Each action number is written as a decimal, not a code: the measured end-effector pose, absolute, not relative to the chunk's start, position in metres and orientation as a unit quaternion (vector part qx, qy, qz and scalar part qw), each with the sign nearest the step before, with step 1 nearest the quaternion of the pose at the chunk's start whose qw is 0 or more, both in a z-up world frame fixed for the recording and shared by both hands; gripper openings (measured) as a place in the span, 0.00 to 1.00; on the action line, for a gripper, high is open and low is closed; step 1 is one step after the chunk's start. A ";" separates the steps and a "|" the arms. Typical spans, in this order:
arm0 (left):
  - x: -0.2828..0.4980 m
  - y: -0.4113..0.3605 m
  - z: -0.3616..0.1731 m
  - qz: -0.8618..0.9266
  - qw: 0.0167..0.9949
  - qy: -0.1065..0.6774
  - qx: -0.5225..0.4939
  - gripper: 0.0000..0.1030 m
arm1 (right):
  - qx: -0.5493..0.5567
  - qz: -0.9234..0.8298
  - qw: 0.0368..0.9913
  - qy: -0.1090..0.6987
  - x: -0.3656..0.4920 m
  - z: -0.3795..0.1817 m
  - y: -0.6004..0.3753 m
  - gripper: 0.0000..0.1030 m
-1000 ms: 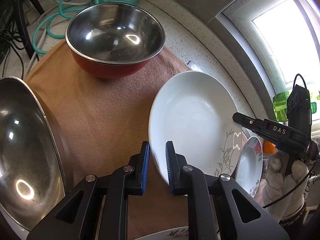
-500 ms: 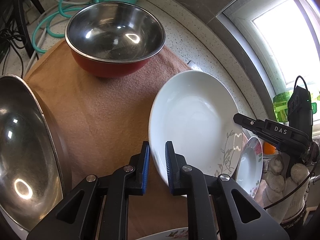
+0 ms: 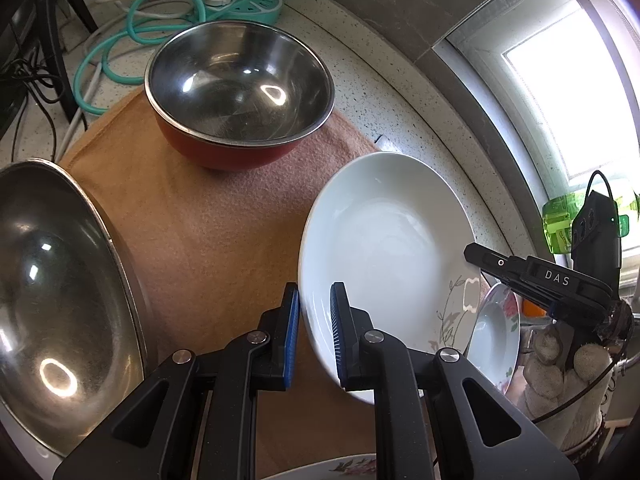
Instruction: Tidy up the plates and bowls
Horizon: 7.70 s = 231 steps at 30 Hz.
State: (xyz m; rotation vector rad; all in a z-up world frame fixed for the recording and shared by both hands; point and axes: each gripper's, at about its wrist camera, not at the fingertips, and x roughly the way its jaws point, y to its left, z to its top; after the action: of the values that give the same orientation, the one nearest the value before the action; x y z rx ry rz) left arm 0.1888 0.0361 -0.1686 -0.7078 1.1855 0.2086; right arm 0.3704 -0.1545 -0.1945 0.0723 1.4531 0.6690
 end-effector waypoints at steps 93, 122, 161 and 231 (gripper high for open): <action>0.052 0.005 -0.142 -0.093 0.761 0.607 -0.209 0.13 | 0.174 0.181 0.750 0.612 0.102 -0.162 -0.263 0.08; 0.045 -0.007 -0.163 -0.101 0.747 0.632 -0.178 0.13 | 0.170 0.164 0.742 0.627 0.073 -0.193 -0.268 0.08; 0.043 -0.014 -0.168 -0.105 0.746 0.639 -0.159 0.13 | 0.150 0.154 0.750 0.625 0.066 -0.192 -0.266 0.08; 0.075 -0.013 -0.110 -0.108 0.801 0.570 -0.148 0.15 | 0.145 0.151 0.796 0.568 0.077 -0.150 -0.281 0.11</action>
State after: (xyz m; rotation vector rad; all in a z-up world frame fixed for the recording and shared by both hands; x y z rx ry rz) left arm 0.0753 -0.0132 -0.1103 -0.3183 1.2217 -0.2322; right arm 0.0767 -0.2815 -0.1495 0.3113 1.2197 0.3247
